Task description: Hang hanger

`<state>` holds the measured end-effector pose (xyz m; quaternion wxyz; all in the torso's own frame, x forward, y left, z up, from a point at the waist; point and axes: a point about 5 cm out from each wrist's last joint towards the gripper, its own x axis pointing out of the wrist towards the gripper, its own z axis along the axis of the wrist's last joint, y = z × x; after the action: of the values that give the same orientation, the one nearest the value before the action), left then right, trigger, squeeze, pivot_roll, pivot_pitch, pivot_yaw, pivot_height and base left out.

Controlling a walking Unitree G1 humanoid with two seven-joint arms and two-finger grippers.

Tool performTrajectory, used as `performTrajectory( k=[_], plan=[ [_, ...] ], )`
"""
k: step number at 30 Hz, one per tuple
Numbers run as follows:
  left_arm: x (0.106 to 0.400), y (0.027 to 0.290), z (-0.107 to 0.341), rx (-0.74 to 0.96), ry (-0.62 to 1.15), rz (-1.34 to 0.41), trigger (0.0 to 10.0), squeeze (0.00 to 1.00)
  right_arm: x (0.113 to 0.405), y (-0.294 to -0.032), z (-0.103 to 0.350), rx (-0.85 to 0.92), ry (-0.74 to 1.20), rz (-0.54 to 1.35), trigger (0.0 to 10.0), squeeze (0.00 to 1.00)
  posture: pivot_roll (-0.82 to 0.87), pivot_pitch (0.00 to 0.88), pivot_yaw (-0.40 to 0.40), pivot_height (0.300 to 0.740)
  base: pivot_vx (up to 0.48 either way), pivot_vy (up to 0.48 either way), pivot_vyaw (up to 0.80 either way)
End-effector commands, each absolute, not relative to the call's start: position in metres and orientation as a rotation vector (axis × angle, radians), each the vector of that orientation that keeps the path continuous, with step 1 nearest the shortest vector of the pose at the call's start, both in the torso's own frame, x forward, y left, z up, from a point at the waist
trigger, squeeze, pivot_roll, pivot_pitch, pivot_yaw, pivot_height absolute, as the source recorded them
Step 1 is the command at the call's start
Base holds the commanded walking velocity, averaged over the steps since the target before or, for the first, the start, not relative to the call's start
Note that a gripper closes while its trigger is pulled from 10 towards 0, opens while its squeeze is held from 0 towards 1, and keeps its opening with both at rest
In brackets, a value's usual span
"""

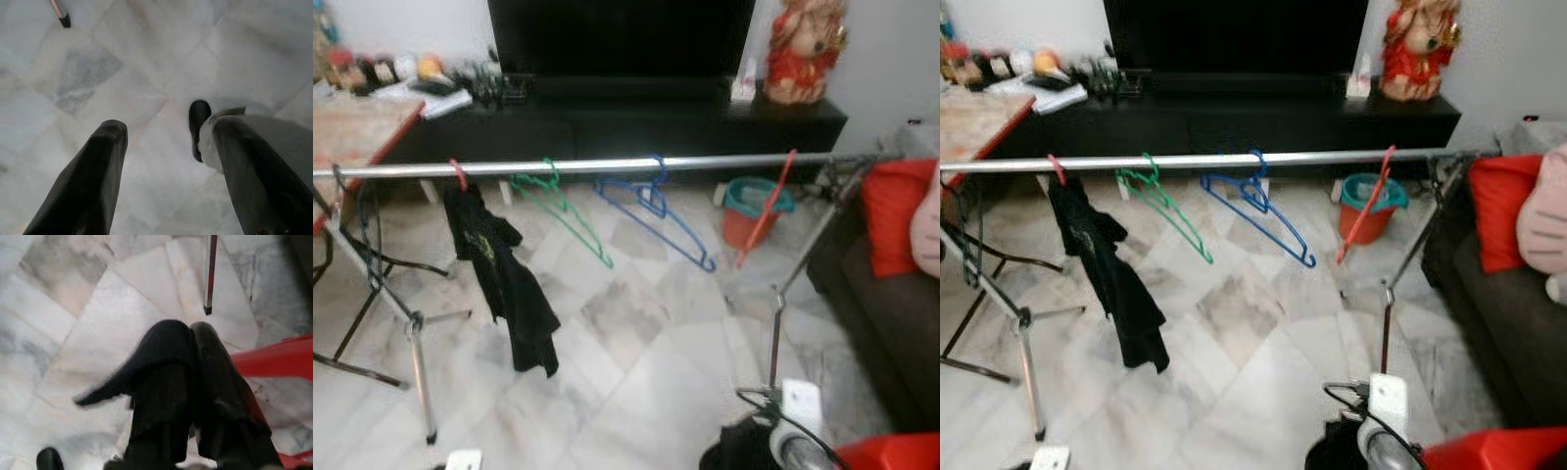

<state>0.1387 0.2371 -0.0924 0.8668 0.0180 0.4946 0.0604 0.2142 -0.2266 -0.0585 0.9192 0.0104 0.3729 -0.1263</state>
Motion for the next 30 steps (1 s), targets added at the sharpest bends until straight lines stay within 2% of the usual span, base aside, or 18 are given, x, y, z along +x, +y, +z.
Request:
performTrajectory(
  k=[1,7,14,30],
  plan=[
    [0.141,0.234,-0.092,0.040,1.028,0.119,10.0,0.00,0.217,-0.239,-0.053,0.012,0.727,-0.297,10.0,0.00,-0.12,0.000,-0.015,0.740,0.259,0.000,0.00],
    [0.141,0.234,-0.092,0.040,1.029,0.117,10.0,0.00,0.225,-0.241,-0.046,0.014,0.690,-0.306,10.0,0.00,-0.12,0.000,-0.016,0.740,0.259,0.000,0.00],
    [0.141,0.234,-0.092,0.043,1.030,0.116,10.0,0.00,0.252,-0.234,-0.027,-0.001,0.559,-0.290,10.0,0.00,-0.12,0.000,-0.013,0.740,0.259,0.000,0.00],
    [0.142,0.234,-0.092,0.046,1.029,0.114,10.0,0.00,0.256,-0.229,-0.024,-0.016,0.532,-0.275,10.0,0.00,-0.11,0.000,-0.015,0.740,0.257,0.000,0.00]
  ],
)
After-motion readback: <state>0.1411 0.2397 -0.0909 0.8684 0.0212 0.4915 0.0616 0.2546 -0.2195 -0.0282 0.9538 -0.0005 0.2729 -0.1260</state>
